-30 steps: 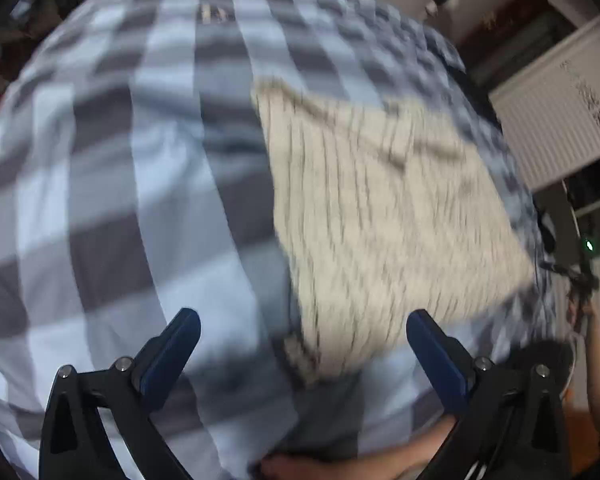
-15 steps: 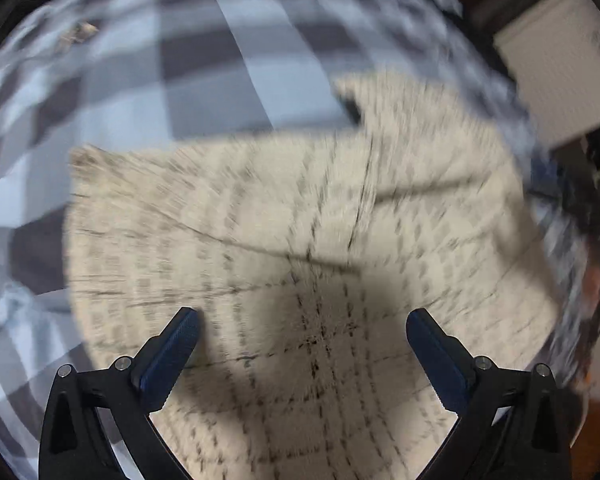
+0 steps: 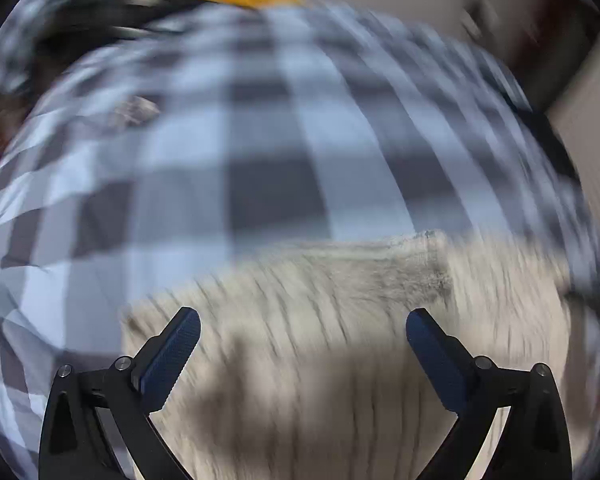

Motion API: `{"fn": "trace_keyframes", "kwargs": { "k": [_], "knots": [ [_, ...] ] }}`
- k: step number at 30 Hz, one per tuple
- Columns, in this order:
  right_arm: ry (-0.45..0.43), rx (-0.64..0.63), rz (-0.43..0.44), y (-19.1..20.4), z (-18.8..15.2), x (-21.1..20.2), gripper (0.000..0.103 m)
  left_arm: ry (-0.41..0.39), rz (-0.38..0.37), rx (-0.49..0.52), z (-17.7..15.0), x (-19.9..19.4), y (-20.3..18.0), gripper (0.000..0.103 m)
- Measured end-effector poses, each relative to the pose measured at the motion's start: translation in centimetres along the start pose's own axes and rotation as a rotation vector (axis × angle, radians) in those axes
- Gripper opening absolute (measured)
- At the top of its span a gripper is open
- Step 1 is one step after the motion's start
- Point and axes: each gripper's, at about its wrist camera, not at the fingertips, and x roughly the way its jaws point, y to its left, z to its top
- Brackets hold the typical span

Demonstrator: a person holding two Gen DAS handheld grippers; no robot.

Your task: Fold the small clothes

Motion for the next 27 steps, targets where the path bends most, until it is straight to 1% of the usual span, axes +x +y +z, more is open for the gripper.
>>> {"fn": "trace_keyframes", "kwargs": {
  "k": [1, 2, 3, 5, 6, 7, 8, 9, 10, 11, 12, 13, 15, 16, 19, 21, 23, 26, 27],
  "knots": [
    [-0.014, 0.016, -0.003, -0.7, 0.1, -0.9, 0.004, -0.044, 0.02, -0.046, 0.4, -0.4, 0.5, 0.103],
    [-0.018, 0.038, -0.025, -1.1, 0.2, -1.3, 0.004, -0.1, 0.06, -0.095, 1.0, -1.4, 1.2, 0.103],
    [-0.03, 0.045, -0.034, -1.5, 0.2, -1.9, 0.004, -0.134, 0.087, -0.105, 1.5, -2.1, 1.6, 0.103],
    [-0.106, 0.05, -0.059, -2.1, 0.1, -3.9, 0.004, -0.188, 0.138, -0.086, 1.9, -4.0, 2.2, 0.103],
    [-0.153, 0.053, -0.036, -2.4, 0.4, -4.5, 0.004, -0.193, 0.161, -0.065, 1.7, -5.0, 2.2, 0.103],
    [-0.206, 0.067, -0.002, -2.9, 0.2, -5.7, 0.005, -0.173, 0.161, -0.036, 1.3, -5.7, 2.1, 0.103],
    [-0.226, 0.1, 0.018, -3.5, 0.4, -6.4, 0.016, -0.141, 0.142, 0.003, 0.7, -6.2, 2.0, 0.103],
    [-0.218, 0.148, 0.025, -4.2, 0.5, -6.6, 0.03, -0.096, 0.114, 0.06, -0.3, -6.7, 2.0, 0.103],
    [-0.166, 0.23, 0.002, -5.3, 0.5, -6.7, 0.073, -0.072, 0.101, 0.104, -0.9, -7.1, 1.9, 0.103],
    [-0.142, 0.269, -0.018, -5.9, 0.2, -6.8, 0.095, -0.061, 0.094, 0.151, -1.9, -7.5, 1.8, 0.103],
    [-0.139, 0.292, -0.031, -6.6, -0.4, -7.1, 0.095, -0.055, 0.094, 0.201, -3.2, -8.0, 1.7, 0.103],
    [-0.134, 0.285, -0.053, -7.4, -1.2, -7.4, 0.095, -0.054, 0.105, 0.246, -4.4, -8.5, 1.7, 0.103],
    [-0.097, 0.248, -0.133, -8.3, -2.2, -7.2, 0.095, -0.053, 0.159, 0.313, -6.6, -8.7, 2.0, 0.103],
    [-0.058, 0.222, -0.201, -8.9, -3.1, -6.7, 0.095, -0.043, 0.175, 0.326, -7.5, -8.6, 2.3, 0.103],
    [0.04, 0.191, -0.271, -10.7, -4.5, -5.2, 0.095, 0.008, 0.162, 0.318, -8.9, -7.4, 3.5, 0.103],
    [0.076, 0.186, -0.264, -11.6, -4.9, -4.3, 0.095, 0.025, 0.142, 0.293, -8.8, -6.6, 4.1, 0.103],
    [0.075, 0.183, -0.238, -11.7, -4.8, -3.9, 0.095, 0.028, 0.105, 0.237, -8.1, -5.8, 5.0, 0.103],
    [0.053, 0.167, -0.204, -11.2, -4.0, -3.0, 0.095, 0.039, 0.057, 0.098, -6.9, -4.2, 7.0, 0.103],
    [0.06, 0.163, -0.204, -11.1, -3.7, -2.3, 0.095, 0.049, 0.02, 0.045, -6.7, -3.6, 7.6, 0.102]
  ]
}}
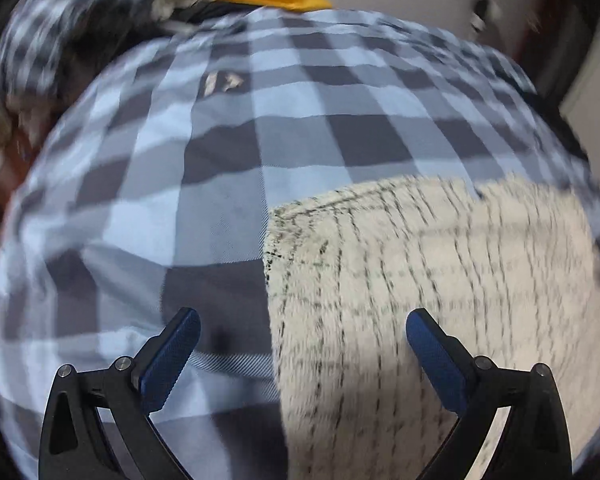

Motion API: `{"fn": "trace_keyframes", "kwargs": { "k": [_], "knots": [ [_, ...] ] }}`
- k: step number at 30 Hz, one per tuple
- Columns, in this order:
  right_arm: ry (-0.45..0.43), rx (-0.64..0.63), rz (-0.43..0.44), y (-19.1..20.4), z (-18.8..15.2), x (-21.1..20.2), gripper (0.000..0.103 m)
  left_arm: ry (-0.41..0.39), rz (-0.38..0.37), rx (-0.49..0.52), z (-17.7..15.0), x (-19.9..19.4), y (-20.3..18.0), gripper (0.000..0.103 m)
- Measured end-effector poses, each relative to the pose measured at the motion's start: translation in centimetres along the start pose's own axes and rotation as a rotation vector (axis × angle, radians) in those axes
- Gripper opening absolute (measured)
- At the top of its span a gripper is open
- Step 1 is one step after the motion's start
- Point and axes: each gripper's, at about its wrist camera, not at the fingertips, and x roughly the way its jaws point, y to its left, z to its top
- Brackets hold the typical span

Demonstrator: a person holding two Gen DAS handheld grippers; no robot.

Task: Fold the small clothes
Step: 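Grasp the folded shirt edge with the right tool and tuck it under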

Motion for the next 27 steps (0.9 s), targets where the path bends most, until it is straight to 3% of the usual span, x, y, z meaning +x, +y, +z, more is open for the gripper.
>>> {"fn": "trace_keyframes", "kwargs": {
  "k": [1, 3, 4, 5, 6, 10, 16, 18, 21, 24, 27],
  "knots": [
    [0.018, -0.011, -0.012, 0.5, 0.3, 1.0, 0.094, 0.008, -0.035, -0.035, 0.0, 0.4, 0.4, 0.102],
    [0.03, -0.03, -0.017, 1.0, 0.4, 1.9, 0.084, 0.026, -0.097, -0.091, -0.1, 1.4, 0.7, 0.1],
    [0.044, -0.052, -0.019, 1.4, 0.4, 2.4, 0.057, 0.034, -0.104, -0.099, -0.3, 1.8, 0.6, 0.1],
    [0.053, -0.067, -0.028, 1.6, 0.3, 2.4, 0.02, 0.038, -0.099, -0.093, -0.5, 2.1, 0.4, 0.1],
    [0.053, -0.084, -0.054, 1.8, 0.2, 2.3, 0.006, 0.042, -0.083, -0.069, -0.7, 2.3, -0.1, 0.099],
    [-0.055, -0.146, -0.051, 2.4, -0.1, -1.6, 0.003, 0.027, -0.03, 0.0, -0.8, 2.3, -1.0, 0.088],
    [-0.317, -0.083, 0.111, 1.3, -0.3, -11.8, 0.002, 0.016, -0.066, -0.079, -0.5, 1.9, 0.2, 0.087],
    [-0.344, -0.044, 0.137, 0.2, -0.2, -13.0, 0.002, 0.02, -0.061, -0.093, -0.5, 2.1, 0.5, 0.087],
    [-0.282, 0.011, 0.092, -1.1, 0.5, -9.8, 0.002, 0.034, -0.041, -0.1, -0.6, 2.8, 0.7, 0.088],
    [-0.157, 0.075, 0.028, -2.8, 0.5, -3.8, 0.001, 0.037, -0.03, -0.087, -0.8, 3.4, 0.6, 0.088],
    [-0.035, 0.084, -0.007, -3.2, -0.4, 1.2, 0.001, 0.03, 0.03, -0.063, -0.6, 3.2, 0.4, 0.088]
  ]
}}
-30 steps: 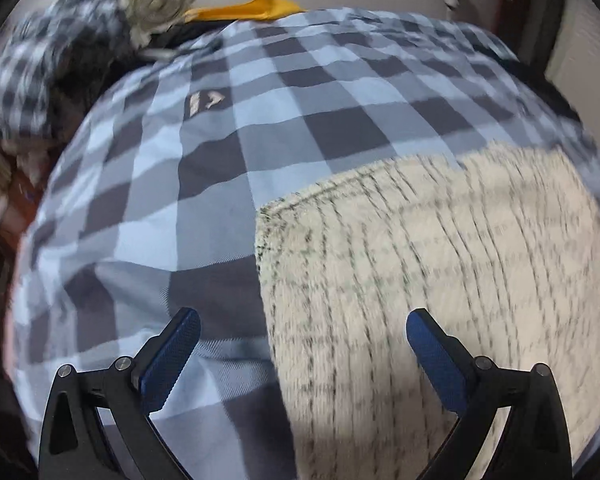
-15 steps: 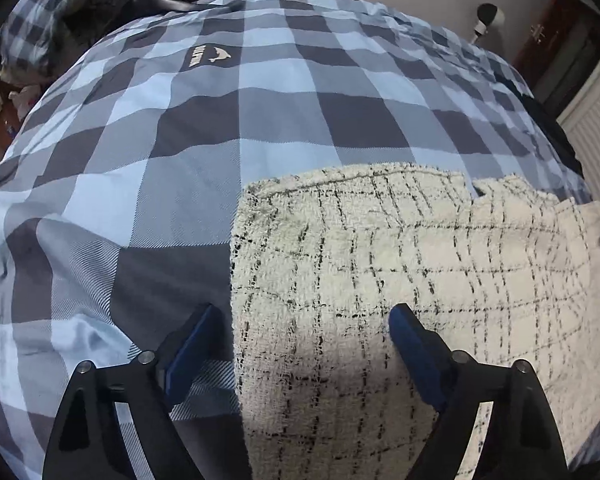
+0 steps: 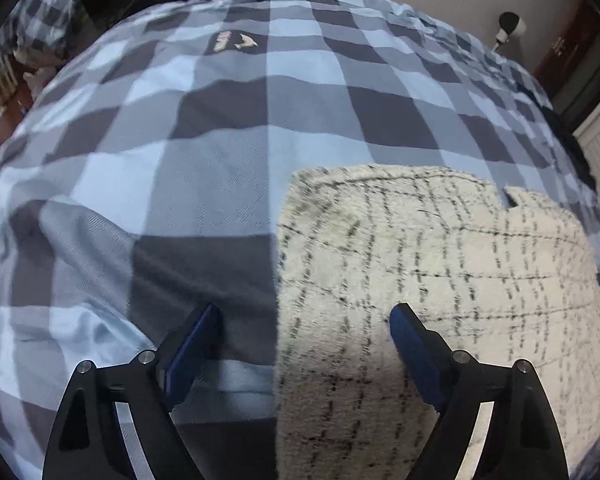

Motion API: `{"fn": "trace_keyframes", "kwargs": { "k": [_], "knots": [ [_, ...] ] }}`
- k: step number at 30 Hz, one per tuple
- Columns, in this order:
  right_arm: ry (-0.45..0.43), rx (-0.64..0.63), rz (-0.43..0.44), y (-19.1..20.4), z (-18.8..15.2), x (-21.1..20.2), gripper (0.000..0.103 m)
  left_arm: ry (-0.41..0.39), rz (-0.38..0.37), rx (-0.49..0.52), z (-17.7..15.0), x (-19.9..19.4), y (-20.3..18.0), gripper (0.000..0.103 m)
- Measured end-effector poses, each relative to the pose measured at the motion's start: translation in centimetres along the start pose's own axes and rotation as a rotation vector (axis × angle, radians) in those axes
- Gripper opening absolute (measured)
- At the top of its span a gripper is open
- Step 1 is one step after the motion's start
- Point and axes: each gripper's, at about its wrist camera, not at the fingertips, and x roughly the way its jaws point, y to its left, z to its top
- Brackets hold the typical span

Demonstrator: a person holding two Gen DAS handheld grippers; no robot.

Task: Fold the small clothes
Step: 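Grasp the folded shirt edge with the right tool and tuck it under, then press the folded cream shirt flat with both open tools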

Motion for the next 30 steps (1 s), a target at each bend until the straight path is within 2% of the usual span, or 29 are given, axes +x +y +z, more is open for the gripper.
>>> {"fn": "trace_keyframes", "kwargs": {
  "k": [1, 3, 4, 5, 6, 7, 9, 10, 11, 12, 13, 15, 16, 17, 18, 19, 20, 22, 23, 24, 25, 26, 27, 28, 30],
  "knots": [
    [-0.013, -0.015, -0.055, 0.1, -0.1, 0.4, 0.003, -0.013, 0.021, 0.001, 0.3, -0.5, 0.0, 0.088],
    [-0.044, -0.006, -0.138, -0.2, 0.3, -0.3, 0.029, -0.067, 0.112, 0.019, 1.0, -2.2, -0.4, 0.088],
    [-0.054, 0.016, -0.303, -0.4, 0.8, -1.3, 0.049, -0.092, 0.149, 0.038, 1.4, -3.1, -0.7, 0.088],
    [-0.059, 0.025, -0.414, -0.2, 1.0, -2.2, 0.056, -0.119, 0.171, 0.063, 1.7, -4.1, -1.3, 0.088],
    [-0.072, 0.024, -0.502, 0.1, 1.2, -3.3, 0.056, -0.149, 0.16, 0.093, 1.9, -5.4, -2.2, 0.088],
    [-0.107, 0.002, -0.526, 1.3, 1.1, -5.2, 0.056, -0.167, 0.13, 0.117, 2.0, -6.4, -3.0, 0.088],
    [-0.148, -0.024, -0.427, 3.6, 0.1, -8.0, 0.057, -0.178, 0.022, 0.165, 1.6, -8.2, -5.5, 0.088],
    [-0.154, -0.033, -0.321, 5.7, -1.2, -9.8, 0.064, -0.168, -0.038, 0.186, 1.2, -8.7, -6.8, 0.089],
    [-0.153, -0.03, -0.248, 7.3, -2.1, -10.5, 0.078, -0.141, -0.11, 0.209, 0.5, -8.9, -8.2, 0.089],
    [-0.143, -0.029, -0.125, 9.7, -3.4, -11.5, 0.085, -0.103, -0.19, 0.231, -0.3, -8.9, -9.9, 0.089],
    [-0.133, -0.036, -0.043, 11.0, -4.1, -11.9, 0.093, -0.066, -0.272, 0.243, -1.4, -8.6, -11.6, 0.089],
    [-0.064, -0.091, 0.198, 15.9, -6.6, -12.0, 0.095, -0.012, -0.349, 0.25, -3.2, -7.4, -13.7, 0.089],
    [-0.031, -0.123, 0.264, 17.4, -7.5, -11.4, 0.095, 0.013, -0.349, 0.258, -4.1, -6.4, -14.5, 0.089],
    [-0.01, -0.161, 0.307, 18.7, -8.3, -10.7, 0.095, 0.04, -0.325, 0.272, -4.9, -5.1, -15.2, 0.089],
    [0.012, -0.211, 0.33, 20.0, -9.1, -9.8, 0.095, 0.063, -0.27, 0.29, -5.7, -3.6, -15.6, 0.089],
    [0.06, -0.28, 0.277, 21.3, -10.2, -7.8, 0.095, 0.078, -0.19, 0.3, -6.2, -2.2, -15.6, 0.089],
    [0.113, -0.333, 0.204, 21.8, -10.8, -5.9, 0.095, 0.076, -0.147, 0.304, -6.4, -1.3, -15.3, 0.089],
    [0.171, -0.403, 0.071, 21.5, -11.8, -3.1, 0.095, 0.027, -0.169, 0.276, -5.7, -1.1, -13.7, 0.089],
    [0.168, -0.426, 0.017, 20.4, -11.9, -2.0, 0.095, 0.008, -0.177, 0.247, -4.7, -1.3, -12.7, 0.088],
    [0.147, -0.408, 0.034, 18.9, -11.5, -1.9, 0.096, -0.005, -0.169, 0.228, -4.0, -1.4, -11.9, 0.089],
    [0.141, -0.369, 0.031, 17.5, -10.7, -1.8, 0.097, -0.019, -0.128, 0.212, -3.1, -1.4, -10.9, 0.089],
    [0.138, -0.33, -0.036, 16.1, -9.9, -1.8, 0.097, -0.03, -0.011, 0.194, -2.2, -1.3, -9.2, 0.089],
    [0.129, -0.295, -0.116, 14.7, -9.1, -1.8, 0.097, -0.026, 0.069, 0.181, -1.6, -0.9, -7.7, 0.09],
    [0.109, -0.241, -0.225, 12.3, -8.0, -2.0, 0.098, -0.016, 0.142, 0.166, -1.2, -0.6, -5.8, 0.102],
    [0.097, -0.17, -0.332, 9.2, -7.1, -2.2, 0.098, -0.037, 0.213, 0.133, -0.8, -0.7, -1.9, 0.103]
  ]
}}
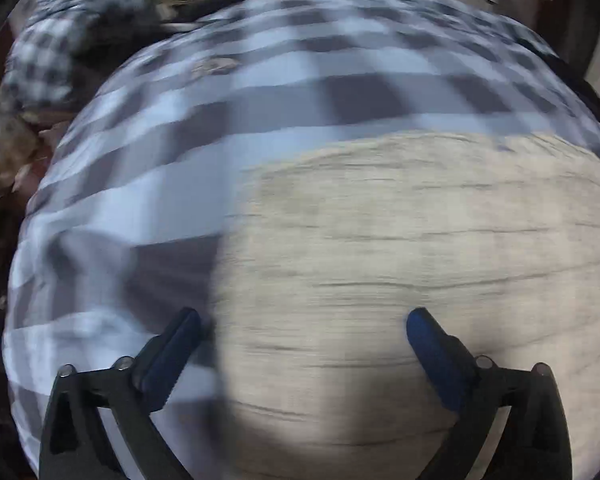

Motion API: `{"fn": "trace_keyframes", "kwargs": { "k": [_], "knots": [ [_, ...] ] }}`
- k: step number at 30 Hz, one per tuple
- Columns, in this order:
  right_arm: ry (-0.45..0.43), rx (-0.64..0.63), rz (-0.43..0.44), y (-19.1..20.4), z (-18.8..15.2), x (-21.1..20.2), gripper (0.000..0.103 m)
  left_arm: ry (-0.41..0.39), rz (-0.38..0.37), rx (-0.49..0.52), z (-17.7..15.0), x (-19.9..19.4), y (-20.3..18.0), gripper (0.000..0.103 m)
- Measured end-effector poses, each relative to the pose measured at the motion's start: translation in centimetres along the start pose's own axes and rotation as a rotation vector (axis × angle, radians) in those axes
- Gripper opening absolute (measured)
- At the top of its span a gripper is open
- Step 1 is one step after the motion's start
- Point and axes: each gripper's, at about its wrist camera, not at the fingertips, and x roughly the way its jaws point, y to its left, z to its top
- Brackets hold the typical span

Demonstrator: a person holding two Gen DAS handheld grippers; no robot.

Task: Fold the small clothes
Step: 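Press the folded cream shirt flat with both open tools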

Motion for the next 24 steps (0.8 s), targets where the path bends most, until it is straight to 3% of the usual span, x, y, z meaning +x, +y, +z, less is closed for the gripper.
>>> {"fn": "trace_keyframes", "kwargs": {
  "k": [1, 3, 5, 6, 8, 10, 14, 16, 18, 20, 22, 23, 24],
  "knots": [
    [0.017, 0.059, -0.06, -2.2, 0.1, 0.6, 0.098, -0.002, 0.054, -0.014, 0.0, 0.2, 1.6, 0.103],
    [0.009, 0.136, -0.049, -4.5, 0.3, 0.2, 0.098, -0.006, 0.218, -0.033, 0.5, -0.3, 4.1, 0.103],
    [-0.008, 0.19, -0.162, -5.6, 0.2, -1.5, 0.098, -0.052, 0.306, -0.035, 1.0, -2.2, 5.1, 0.102],
    [-0.05, 0.169, -0.162, -5.0, 0.0, -3.2, 0.098, -0.088, 0.296, -0.027, 1.4, -3.6, 4.8, 0.102],
    [-0.118, 0.119, -0.051, -3.3, -0.5, -6.6, 0.098, -0.116, 0.204, 0.018, 1.4, -6.3, 3.1, 0.102],
    [-0.18, 0.047, 0.153, -0.4, -1.8, -10.3, 0.1, -0.068, 0.045, 0.132, 0.8, -8.7, -0.5, 0.103],
    [-0.118, -0.147, 0.472, 7.4, -5.3, -13.3, 0.1, 0.058, -0.258, 0.268, -4.1, -13.3, -6.9, 0.103],
    [-0.059, -0.282, 0.554, 11.7, -7.6, -13.3, 0.1, 0.179, -0.364, 0.322, -7.5, -13.5, -9.2, 0.103],
    [-0.026, -0.403, 0.509, 14.5, -9.6, -12.3, 0.1, 0.263, -0.338, 0.382, -10.6, -12.1, -10.3, 0.103],
    [0.023, -0.523, 0.382, 16.6, -11.5, -10.2, 0.099, 0.329, -0.23, 0.408, -13.0, -9.7, -9.6, 0.103],
    [0.078, -0.495, 0.393, 14.8, -12.0, -8.5, 0.1, 0.381, -0.119, 0.443, -14.7, -8.0, -7.8, 0.103],
    [0.098, -0.458, 0.404, 13.2, -12.0, -7.8, 0.1, 0.404, -0.095, 0.442, -15.0, -7.5, -6.7, 0.103],
    [0.11, -0.422, 0.425, 11.4, -11.9, -7.3, 0.1, 0.425, -0.12, 0.427, -14.9, -7.2, -5.1, 0.103]
  ]
}}
